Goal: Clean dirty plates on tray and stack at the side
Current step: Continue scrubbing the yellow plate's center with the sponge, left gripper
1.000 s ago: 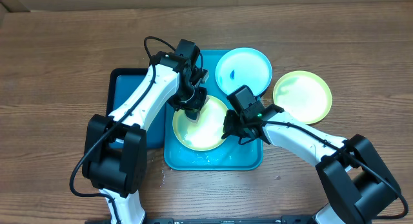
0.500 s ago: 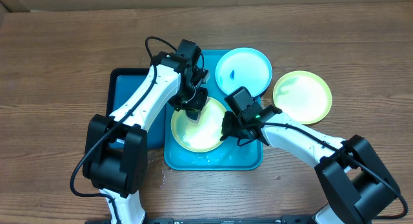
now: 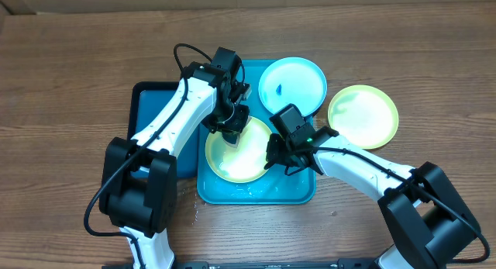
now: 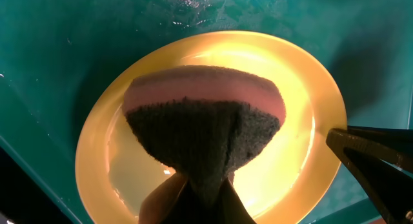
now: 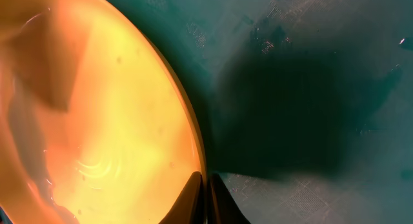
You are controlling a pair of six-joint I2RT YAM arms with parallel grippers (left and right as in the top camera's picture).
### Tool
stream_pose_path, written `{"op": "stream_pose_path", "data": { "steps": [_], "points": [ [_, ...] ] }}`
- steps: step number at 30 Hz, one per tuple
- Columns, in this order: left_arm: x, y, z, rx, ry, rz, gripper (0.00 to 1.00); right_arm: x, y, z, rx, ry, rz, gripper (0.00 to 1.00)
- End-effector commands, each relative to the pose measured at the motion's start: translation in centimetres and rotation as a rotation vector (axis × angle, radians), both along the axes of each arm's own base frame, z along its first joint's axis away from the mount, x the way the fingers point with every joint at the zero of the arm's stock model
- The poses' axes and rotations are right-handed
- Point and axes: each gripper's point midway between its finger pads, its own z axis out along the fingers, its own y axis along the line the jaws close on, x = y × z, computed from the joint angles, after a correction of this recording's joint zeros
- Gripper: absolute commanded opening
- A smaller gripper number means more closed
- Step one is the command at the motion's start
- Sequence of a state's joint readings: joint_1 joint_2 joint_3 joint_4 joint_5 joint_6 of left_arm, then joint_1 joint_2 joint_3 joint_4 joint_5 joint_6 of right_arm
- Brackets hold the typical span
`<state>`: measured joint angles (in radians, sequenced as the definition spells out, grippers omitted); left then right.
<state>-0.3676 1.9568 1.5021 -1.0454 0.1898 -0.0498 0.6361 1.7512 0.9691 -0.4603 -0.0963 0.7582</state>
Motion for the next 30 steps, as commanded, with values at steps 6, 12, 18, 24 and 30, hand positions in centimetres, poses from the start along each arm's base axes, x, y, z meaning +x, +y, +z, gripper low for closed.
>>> {"op": "stream_pose_path", "data": {
  "steps": [6, 12, 18, 24, 30],
  "points": [
    [-1.2, 0.2, -2.5, 0.028, 0.026, 0.019, 0.04, 0.4, 0.5, 1.4, 0.021, -0.042, 0.010, 0.04],
    [-1.4, 2.2, -5.2, 0.122, -0.004, 0.110, 0.04, 0.4, 0.5, 1.4, 0.021, -0.042, 0.010, 0.04],
    [-2.7, 1.7, -6.5, 0.087, 0.033, 0.106, 0.04, 0.4, 0.5, 1.4, 0.021, -0.042, 0.010, 0.04],
    [-5.0, -3.2, -4.8, -0.214, 0.154, -0.003, 0.04, 0.4, 0.5, 1.4, 0.021, -0.042, 0.010, 0.04],
    [-2.8, -3.4, -2.1, -0.240, 0.118, 0.009, 0.04, 0.4, 0.5, 1.4, 0.021, -0.041, 0.011, 0.04]
  ]
}}
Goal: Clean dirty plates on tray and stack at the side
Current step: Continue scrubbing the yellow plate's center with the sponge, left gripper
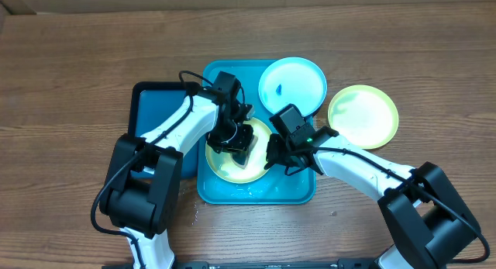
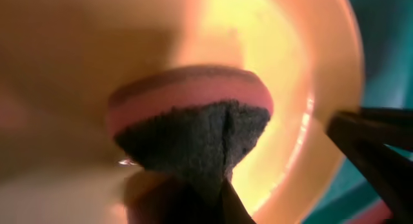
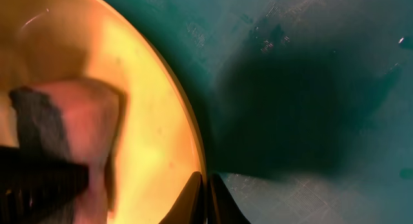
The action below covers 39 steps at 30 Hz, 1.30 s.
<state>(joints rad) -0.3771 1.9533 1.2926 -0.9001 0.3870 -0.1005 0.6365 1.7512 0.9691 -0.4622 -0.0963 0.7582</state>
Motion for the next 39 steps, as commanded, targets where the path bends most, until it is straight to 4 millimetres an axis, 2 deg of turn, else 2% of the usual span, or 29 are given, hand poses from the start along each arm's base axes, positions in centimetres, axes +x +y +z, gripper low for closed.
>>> {"op": "stream_pose_path", "data": {
  "steps": [1, 5, 8, 12, 20, 25, 30, 35, 36, 39],
  "points": [
    [2.0, -1.0, 2.4, -0.069, -0.037, -0.013, 0.04, 0.5, 0.5, 1.4, 0.021, -0.042, 0.010, 0.04],
    [3.6, 0.5, 3.9, 0.041, -0.087, -0.007, 0.04, 0.5, 0.5, 1.4, 0.022, -0.043, 0.010, 0.04],
    [4.2, 2.1, 3.7, 0.146, -0.120, 0.004, 0.04, 0.5, 0.5, 1.4, 0.022, -0.043, 0.010, 0.04],
    [4.1, 4.3, 2.8, 0.284, -0.126, 0.055, 0.04, 0.5, 0.5, 1.4, 0.022, -0.043, 0.010, 0.04],
    [2.7, 5.0, -0.4, 0.302, -0.097, 0.068, 0.04, 0.5, 0.5, 1.4, 0.022, -0.043, 0.010, 0.04],
    [1.3, 4.8, -2.2, 0.277, -0.057, 0.062, 0.04, 0.5, 0.5, 1.4, 0.022, -0.044, 0.010, 0.04],
    [0.8, 3.5, -2.2, 0.203, -0.031, 0.061, 0.04, 0.6, 0.6, 1.5, 0.024, -0.047, 0.010, 0.04],
    [0.6, 0.7, -1.5, 0.044, -0.002, 0.046, 0.04, 0.6, 0.6, 1.5, 0.024, -0.046, 0.010, 0.04],
    [0.4, -0.5, -1.0, -0.032, 0.006, 0.027, 0.04, 0.5, 0.6, 1.5, 0.024, -0.046, 0.010, 0.04],
    [0.8, -2.0, 0.3, -0.139, 0.012, 0.018, 0.04, 0.5, 0.6, 1.5, 0.024, -0.046, 0.010, 0.04]
  ]
}}
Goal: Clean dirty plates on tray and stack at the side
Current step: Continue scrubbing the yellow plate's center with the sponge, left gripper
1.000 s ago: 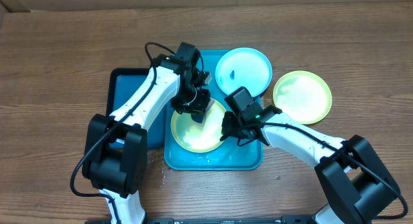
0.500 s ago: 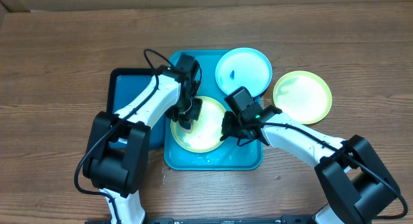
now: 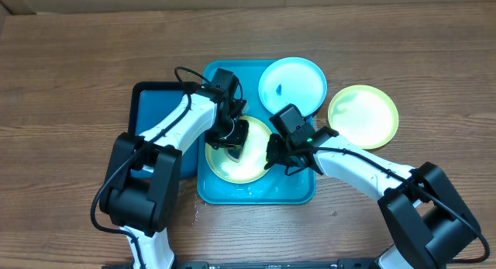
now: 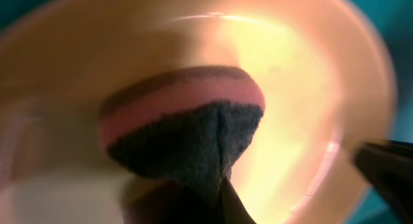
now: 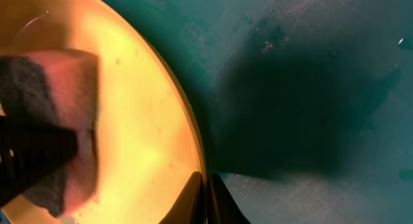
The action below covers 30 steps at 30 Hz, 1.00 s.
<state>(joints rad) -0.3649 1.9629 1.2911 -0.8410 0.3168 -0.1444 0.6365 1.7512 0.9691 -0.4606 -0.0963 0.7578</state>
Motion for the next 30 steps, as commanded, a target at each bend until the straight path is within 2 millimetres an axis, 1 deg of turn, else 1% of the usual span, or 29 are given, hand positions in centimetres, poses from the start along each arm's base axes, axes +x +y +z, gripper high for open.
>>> {"op": "stream_pose_path", "data": {
  "steps": [1, 6, 8, 9, 11, 14, 17, 26, 28, 30],
  "points": [
    [-0.5, -3.0, 1.4, -0.205, 0.056, -0.034, 0.04, 0.5, 0.5, 1.4, 0.023, -0.044, 0.010, 0.04],
    [1.8, -1.9, 4.0, -0.185, 0.022, 0.002, 0.04, 0.4, 0.4, 1.4, 0.019, -0.039, 0.010, 0.04],
    [2.6, -0.8, 4.7, -0.133, 0.006, 0.018, 0.04, 0.4, 0.4, 1.4, 0.019, -0.039, 0.010, 0.04],
    [2.8, -0.2, 4.8, -0.097, -0.003, 0.023, 0.04, 0.4, 0.4, 1.4, 0.019, -0.039, 0.010, 0.04],
    [3.1, 1.2, 4.4, -0.010, -0.018, 0.029, 0.04, 0.4, 0.5, 1.4, 0.020, -0.040, 0.010, 0.04],
    [2.8, 3.2, 3.5, 0.123, -0.018, 0.056, 0.04, 0.5, 0.5, 1.4, 0.022, -0.042, 0.010, 0.04],
    [2.4, 4.5, 2.5, 0.212, -0.022, 0.074, 0.04, 0.5, 0.5, 1.4, 0.022, -0.043, 0.010, 0.04],
    [0.0, 5.0, -1.2, 0.238, 0.042, 0.091, 0.04, 0.5, 0.5, 1.4, 0.023, -0.043, 0.010, 0.04],
    [-0.6, 4.4, -1.8, 0.212, 0.068, 0.083, 0.04, 0.5, 0.5, 1.4, 0.023, -0.044, 0.010, 0.04],
    [-1.2, 3.3, -1.9, 0.151, 0.091, 0.069, 0.04, 0.5, 0.5, 1.4, 0.023, -0.044, 0.010, 0.04]
  ]
}}
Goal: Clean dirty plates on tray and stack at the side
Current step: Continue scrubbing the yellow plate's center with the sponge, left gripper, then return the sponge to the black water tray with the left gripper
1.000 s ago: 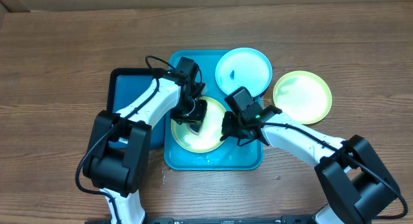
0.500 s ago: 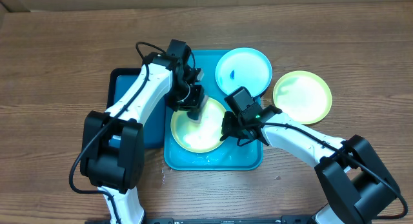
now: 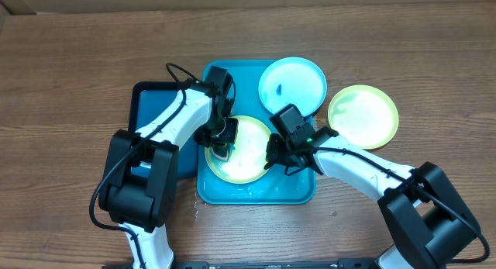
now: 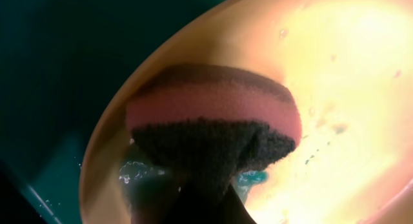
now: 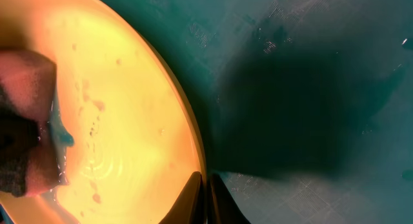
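Note:
A yellow plate (image 3: pixel 246 151) lies in the teal tray (image 3: pixel 298 193). My left gripper (image 3: pixel 220 142) is shut on a pink-and-grey sponge (image 4: pixel 213 124), pressed on the plate's left part, with blue smears beside it. My right gripper (image 5: pixel 206 183) is shut on the plate's right rim (image 5: pixel 197 137). The sponge (image 5: pixel 22 121) also shows at the left of the right wrist view. A light blue plate (image 3: pixel 293 86) with a blue spot rests on the tray's far right corner. A second yellow-green plate (image 3: pixel 363 116) lies on the table to the right.
A dark blue tray (image 3: pixel 151 118) sits left of the teal tray, under my left arm. Water droplets spot the teal tray floor (image 5: pixel 310 50). The wooden table (image 3: pixel 77 67) stretches all around.
My left gripper has moved the sponge from the plate's middle to its left edge. Blue smears and droplets now show on the plate. The right gripper has not moved.
The sponge hung above the plate's far side while my right gripper pinched the rim. Then it was pressed on the plate's middle, stayed near there a moment later, and now it sits at the left edge. The right gripper has held the rim throughout.

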You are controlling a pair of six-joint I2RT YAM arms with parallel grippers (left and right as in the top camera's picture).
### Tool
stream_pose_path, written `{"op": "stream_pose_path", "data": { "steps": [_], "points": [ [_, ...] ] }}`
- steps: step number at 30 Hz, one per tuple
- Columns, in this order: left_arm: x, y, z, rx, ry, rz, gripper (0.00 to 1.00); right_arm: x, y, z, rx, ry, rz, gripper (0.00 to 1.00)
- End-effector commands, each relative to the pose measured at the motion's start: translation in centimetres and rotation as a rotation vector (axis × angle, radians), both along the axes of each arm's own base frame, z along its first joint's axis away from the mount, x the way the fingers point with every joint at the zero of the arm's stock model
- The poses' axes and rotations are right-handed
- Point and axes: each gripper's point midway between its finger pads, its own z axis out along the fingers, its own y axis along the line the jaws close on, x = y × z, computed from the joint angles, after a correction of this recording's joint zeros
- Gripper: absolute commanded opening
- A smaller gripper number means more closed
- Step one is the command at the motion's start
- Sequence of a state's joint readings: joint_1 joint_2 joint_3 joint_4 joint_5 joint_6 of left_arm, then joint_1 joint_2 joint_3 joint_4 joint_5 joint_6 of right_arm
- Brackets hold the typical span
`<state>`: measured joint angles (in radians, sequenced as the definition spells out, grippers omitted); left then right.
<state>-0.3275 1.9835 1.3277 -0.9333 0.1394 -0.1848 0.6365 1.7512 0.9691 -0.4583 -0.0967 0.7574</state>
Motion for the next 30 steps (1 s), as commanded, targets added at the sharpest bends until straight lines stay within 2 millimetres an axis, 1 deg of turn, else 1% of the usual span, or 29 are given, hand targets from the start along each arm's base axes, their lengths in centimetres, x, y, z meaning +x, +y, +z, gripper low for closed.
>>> {"op": "stream_pose_path", "data": {
  "steps": [1, 4, 7, 9, 11, 14, 16, 18, 20, 22, 24, 27, 30],
  "points": [
    [-1.9, -1.8, -1.2, -0.086, 0.078, -0.018, 0.04, 0.5, 0.5, 1.4, 0.022, -0.043, 0.009, 0.04],
    [-2.1, -4.4, -0.2, -0.247, 0.094, -0.065, 0.04, 0.5, 0.5, 1.4, 0.022, -0.043, 0.009, 0.04],
    [-1.5, -5.9, 1.3, -0.346, 0.088, -0.073, 0.04, 0.5, 0.5, 1.4, 0.022, -0.043, 0.009, 0.04],
    [-0.6, -6.3, 3.0, -0.385, 0.064, -0.070, 0.04, 0.5, 0.5, 1.4, 0.022, -0.043, 0.009, 0.04],
    [0.3, -6.3, 4.8, -0.394, 0.030, -0.068, 0.04, 0.5, 0.5, 1.4, 0.022, -0.043, 0.009, 0.05],
    [1.7, -5.8, 8.0, -0.408, -0.039, -0.067, 0.04, 0.5, 0.5, 1.4, 0.022, -0.043, 0.009, 0.13],
    [2.7, -4.6, 10.2, -0.386, -0.099, -0.047, 0.04, 0.5, 0.5, 1.4, 0.021, -0.043, 0.009, 0.17],
    [3.5, -2.5, 11.9, -0.333, -0.156, -0.016, 0.04, 0.5, 0.5, 1.4, 0.021, -0.043, 0.009, 0.21],
    [3.8, -0.2, 13.2, -0.275, -0.202, 0.028, 0.04, 0.5, 0.5, 1.4, 0.021, -0.043, 0.009, 0.24],
    [3.8, 2.3, 13.9, -0.217, -0.226, 0.072, 0.04, 0.5, 0.5, 1.4, 0.021, -0.043, 0.009, 0.26],
    [3.6, 4.9, 14.1, -0.143, -0.230, 0.116, 0.04, 0.5, 0.5, 1.4, 0.021, -0.043, 0.009, 0.27],
    [3.1, 8.5, 13.4, -0.021, -0.206, 0.174, 0.04, 0.5, 0.5, 1.4, 0.022, -0.043, 0.009, 0.27],
    [2.4, 11.2, 12.4, 0.078, -0.180, 0.210, 0.04, 0.5, 0.5, 1.4, 0.021, -0.043, 0.009, 0.27]
  ]
}}
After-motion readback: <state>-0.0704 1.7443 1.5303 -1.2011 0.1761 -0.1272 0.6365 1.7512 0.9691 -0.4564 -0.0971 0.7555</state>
